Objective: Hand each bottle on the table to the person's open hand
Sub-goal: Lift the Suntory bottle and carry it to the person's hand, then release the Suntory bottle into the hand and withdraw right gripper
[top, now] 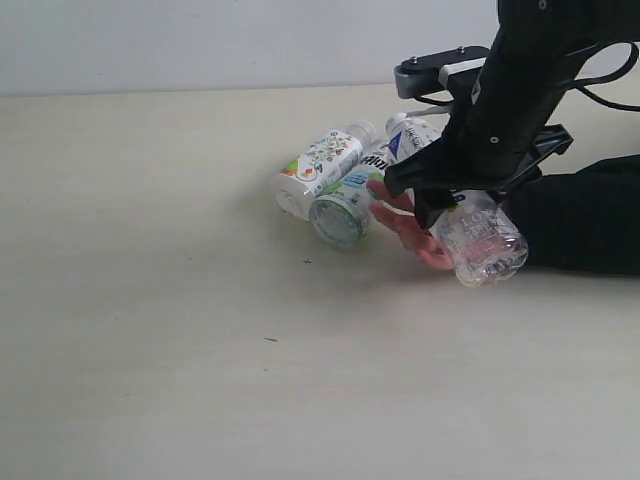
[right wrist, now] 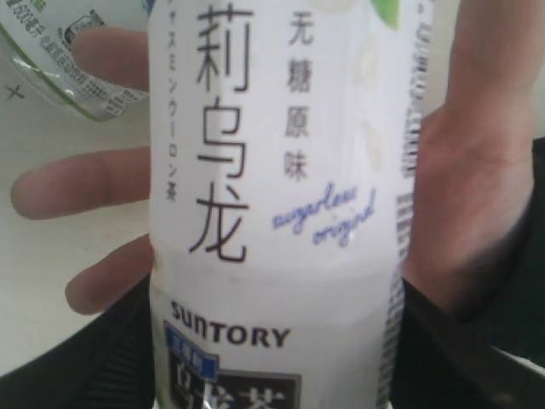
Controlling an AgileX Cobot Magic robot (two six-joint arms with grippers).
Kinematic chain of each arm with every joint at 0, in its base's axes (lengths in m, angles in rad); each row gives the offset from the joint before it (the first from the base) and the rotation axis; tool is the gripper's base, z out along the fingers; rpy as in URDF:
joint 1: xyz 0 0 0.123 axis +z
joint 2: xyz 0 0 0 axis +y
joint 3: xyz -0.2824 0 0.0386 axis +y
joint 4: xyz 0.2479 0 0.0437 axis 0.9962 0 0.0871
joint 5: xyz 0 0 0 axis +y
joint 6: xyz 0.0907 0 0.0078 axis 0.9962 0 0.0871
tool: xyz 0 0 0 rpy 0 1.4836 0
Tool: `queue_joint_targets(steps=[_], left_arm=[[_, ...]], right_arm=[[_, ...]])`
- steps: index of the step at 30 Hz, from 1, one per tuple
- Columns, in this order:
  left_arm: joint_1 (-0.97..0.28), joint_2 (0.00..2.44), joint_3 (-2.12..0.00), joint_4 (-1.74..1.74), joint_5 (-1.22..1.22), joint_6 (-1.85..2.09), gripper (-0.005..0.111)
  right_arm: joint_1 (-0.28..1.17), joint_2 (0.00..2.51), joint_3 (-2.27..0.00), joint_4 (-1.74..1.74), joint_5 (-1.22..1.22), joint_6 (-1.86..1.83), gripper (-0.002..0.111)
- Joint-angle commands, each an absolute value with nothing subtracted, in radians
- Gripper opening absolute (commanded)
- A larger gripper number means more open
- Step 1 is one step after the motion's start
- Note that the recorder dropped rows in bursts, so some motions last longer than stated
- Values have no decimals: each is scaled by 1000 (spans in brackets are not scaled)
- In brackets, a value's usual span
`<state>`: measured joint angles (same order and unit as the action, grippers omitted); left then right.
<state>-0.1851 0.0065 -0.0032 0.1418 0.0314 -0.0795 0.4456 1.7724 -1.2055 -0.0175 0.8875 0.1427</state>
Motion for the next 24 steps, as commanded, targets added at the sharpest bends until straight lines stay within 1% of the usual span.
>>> queue_joint_targets(steps=[1,6,9,11,15,16,19,22,24], left_arm=[[-181,0,0,147,30,-83,0],[-181,0,0,147,30,-83,0],[-181,0,0,147,30,-83,0],[-181,0,0,147,30,-83,0],[-181,0,0,147,30,-83,0],[-181,0,0,147,30,-83,0],[-181,0,0,147,30,-83,0],[-181,0,0,147,30,-83,0],[-181,0,0,147,30,-83,0]], right_arm=[[442,1782,-1204,-25,836,139,4],[442,1782,-1204,-25,840,139,16],[442,1782,-1204,-27,844,139,25],[442,1782,-1204,-29,845,139,35],[442,1782,-1204,-29,861,123,58],[442,1782,-1204,-29,867,116,66],[442,1782,-1204,-29,876,97,79],[442,1782,-1204,-32,865,95,85],[442,1782,-1204,-32,859,95,87]])
